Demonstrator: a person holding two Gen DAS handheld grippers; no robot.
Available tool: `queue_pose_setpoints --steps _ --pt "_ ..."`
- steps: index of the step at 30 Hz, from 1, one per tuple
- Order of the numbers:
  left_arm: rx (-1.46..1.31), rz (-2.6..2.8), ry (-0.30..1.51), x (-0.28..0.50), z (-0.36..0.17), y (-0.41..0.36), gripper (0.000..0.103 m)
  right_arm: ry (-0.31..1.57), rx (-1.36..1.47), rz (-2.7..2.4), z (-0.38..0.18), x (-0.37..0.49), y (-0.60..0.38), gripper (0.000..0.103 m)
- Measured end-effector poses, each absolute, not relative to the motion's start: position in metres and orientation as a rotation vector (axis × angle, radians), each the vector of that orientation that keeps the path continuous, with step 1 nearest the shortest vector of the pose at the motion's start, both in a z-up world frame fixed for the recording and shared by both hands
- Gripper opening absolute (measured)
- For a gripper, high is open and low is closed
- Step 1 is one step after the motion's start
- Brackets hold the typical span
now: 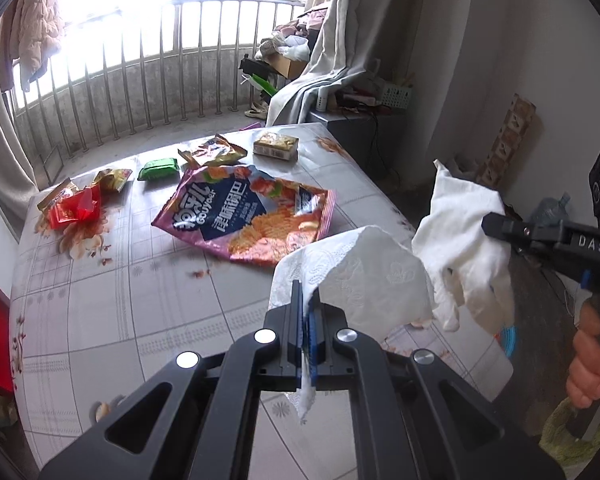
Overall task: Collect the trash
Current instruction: 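Carry the tissue with the left gripper while the right gripper carries the glove to the wastebasket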
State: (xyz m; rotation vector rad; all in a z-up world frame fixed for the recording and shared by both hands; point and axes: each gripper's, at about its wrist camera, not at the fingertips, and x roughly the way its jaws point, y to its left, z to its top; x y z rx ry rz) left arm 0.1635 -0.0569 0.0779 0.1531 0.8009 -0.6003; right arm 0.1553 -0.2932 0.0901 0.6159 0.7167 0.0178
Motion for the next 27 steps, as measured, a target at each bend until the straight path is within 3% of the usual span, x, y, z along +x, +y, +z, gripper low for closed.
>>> queue_pose_setpoints --steps 27 --pt "0.214 -0.714 0.732 0.098 0.097 -0.092 0.002 0.615 0.657 -0.108 0.107 0.062 -0.330 0.002"
